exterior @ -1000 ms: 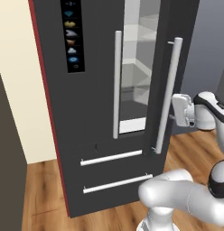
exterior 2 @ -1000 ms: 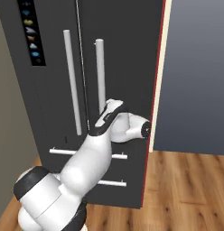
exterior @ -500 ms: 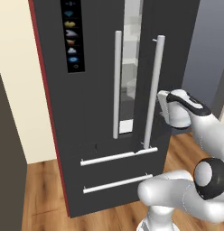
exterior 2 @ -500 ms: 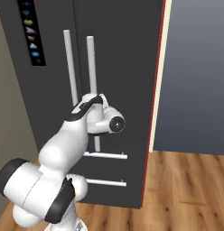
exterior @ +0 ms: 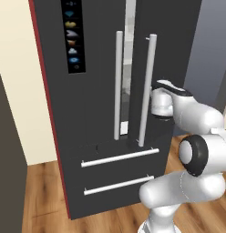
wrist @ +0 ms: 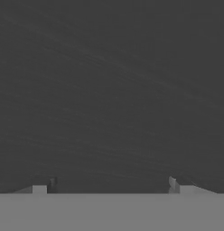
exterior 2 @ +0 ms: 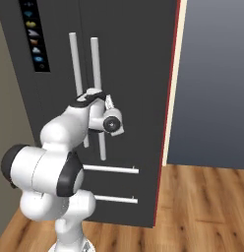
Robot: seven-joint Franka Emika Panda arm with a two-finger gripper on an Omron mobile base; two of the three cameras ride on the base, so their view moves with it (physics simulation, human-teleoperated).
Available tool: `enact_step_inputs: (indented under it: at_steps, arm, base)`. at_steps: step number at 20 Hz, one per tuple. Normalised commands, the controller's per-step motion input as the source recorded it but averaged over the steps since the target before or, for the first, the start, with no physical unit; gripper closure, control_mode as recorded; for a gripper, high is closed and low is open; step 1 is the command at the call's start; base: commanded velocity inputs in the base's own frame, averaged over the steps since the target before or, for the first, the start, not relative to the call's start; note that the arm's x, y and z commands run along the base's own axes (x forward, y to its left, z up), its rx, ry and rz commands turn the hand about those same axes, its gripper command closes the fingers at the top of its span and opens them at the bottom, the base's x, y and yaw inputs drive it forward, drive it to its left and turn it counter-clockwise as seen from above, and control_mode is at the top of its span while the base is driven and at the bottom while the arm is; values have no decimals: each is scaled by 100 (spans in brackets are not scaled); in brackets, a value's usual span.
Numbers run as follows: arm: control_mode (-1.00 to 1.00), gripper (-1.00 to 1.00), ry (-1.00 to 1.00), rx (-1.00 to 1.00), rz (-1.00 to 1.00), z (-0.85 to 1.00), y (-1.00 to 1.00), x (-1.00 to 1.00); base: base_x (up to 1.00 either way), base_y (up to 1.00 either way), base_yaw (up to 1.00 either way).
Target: Place the pear in the correct fridge rack based on whether it is a fruit or vegetable. Finally, close the fridge door.
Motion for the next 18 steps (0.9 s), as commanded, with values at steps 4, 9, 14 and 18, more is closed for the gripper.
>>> enact_step_inputs:
  at_steps: [4, 9, 14, 18]
  arm:
    - [-100, -100, 0, 0, -15, 0, 9, 48]
    - [-100, -100, 0, 0, -15, 0, 10, 49]
    - [-100, -100, 1, 0, -13, 0, 4, 44]
    - [-100, -100, 2, 0, -11, 0, 2, 41]
  base:
    - [0, 0, 0]
    - [0, 0, 0]
    - [0, 0, 0]
    - [0, 0, 0]
